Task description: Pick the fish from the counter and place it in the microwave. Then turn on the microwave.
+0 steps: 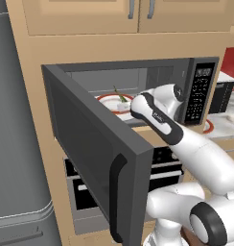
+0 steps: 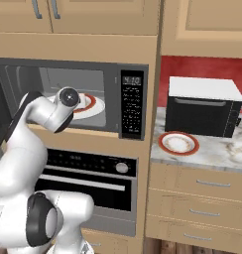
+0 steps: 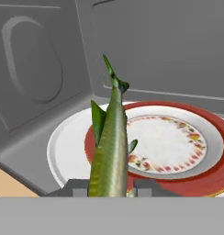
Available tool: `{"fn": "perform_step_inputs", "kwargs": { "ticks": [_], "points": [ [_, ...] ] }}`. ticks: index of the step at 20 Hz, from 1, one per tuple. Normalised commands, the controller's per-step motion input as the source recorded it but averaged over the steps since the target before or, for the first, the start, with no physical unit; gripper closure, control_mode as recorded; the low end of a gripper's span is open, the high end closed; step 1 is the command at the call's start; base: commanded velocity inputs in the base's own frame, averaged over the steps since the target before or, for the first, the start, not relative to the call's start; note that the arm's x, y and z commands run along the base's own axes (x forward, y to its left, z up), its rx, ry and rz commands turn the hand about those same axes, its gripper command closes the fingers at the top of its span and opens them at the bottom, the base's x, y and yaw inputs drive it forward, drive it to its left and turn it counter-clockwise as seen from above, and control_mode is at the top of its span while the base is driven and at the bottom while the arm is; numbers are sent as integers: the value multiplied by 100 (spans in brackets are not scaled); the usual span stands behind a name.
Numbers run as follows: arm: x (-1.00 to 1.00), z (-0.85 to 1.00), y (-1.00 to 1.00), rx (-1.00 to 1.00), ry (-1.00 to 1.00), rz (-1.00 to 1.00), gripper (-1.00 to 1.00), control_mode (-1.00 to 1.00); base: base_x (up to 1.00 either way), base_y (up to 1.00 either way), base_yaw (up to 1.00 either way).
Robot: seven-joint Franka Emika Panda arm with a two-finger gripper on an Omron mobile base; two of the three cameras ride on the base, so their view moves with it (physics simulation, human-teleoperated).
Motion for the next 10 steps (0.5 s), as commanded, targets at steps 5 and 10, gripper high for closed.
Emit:
{"fn": "perform_step_inputs", "kwargs": {
  "ticks": [5, 10],
  "points": [
    [26, 0, 1, -3, 0, -6, 100, -100, 0, 0, 0],
    [22, -1, 0, -5, 1, -5, 100, -100, 0, 0, 0]
  ]
}}
